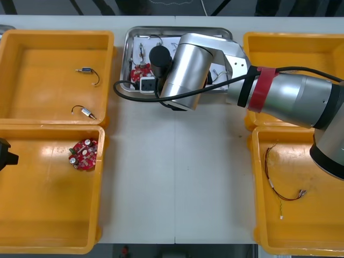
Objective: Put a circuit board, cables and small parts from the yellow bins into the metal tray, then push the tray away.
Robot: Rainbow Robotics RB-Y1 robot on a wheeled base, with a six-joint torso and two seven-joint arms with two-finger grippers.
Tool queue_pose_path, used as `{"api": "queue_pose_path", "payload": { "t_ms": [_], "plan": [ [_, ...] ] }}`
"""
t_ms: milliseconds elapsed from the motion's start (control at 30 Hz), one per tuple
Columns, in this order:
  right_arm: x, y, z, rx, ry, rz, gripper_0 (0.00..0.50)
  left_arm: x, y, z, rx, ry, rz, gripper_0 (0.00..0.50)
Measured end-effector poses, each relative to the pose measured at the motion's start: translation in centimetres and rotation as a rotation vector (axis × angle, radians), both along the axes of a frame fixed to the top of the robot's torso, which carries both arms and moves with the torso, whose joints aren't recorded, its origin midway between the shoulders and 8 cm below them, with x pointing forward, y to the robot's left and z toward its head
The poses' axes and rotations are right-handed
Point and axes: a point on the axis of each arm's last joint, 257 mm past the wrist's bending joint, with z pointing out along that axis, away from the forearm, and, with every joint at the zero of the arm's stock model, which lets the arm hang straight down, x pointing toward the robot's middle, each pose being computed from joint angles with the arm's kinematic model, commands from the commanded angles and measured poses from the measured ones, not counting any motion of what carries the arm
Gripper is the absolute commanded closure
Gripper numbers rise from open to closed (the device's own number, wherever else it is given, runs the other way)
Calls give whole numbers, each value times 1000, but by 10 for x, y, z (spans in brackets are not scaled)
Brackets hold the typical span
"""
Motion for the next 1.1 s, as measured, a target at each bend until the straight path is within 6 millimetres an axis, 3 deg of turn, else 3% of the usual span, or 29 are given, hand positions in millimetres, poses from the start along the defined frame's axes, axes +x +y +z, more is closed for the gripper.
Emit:
{"api": "queue_pose_path", "payload": {
  "t_ms": [400, 433, 467, 500, 533, 567, 867, 1100],
  "plan": [
    [13, 2, 0, 24, -18, 9, 500, 0, 0, 0, 1, 0, -1, 0],
    [14, 1, -1, 19, -18, 11, 480, 0, 0, 0, 1, 0, -1, 0],
    [14, 1, -1, 11, -18, 18, 362, 0, 0, 0, 1, 0, -1, 0],
    [14, 1, -1, 4, -19, 25, 282, 0, 0, 0, 1, 0, -1, 0],
    [14, 1, -1, -2, -20, 31, 111, 0, 0, 0, 1, 0, -1, 0],
    [14, 1, -1, -4, -20, 34, 0, 0, 0, 0, 1, 0, -1, 0],
    [13, -1, 2, -17, -17, 29, 0, 0, 0, 0, 1, 0, -2, 0],
    [-12, -2, 6, -15, 65, -13, 0, 0, 0, 0, 1, 0, -2, 0]
  ]
}}
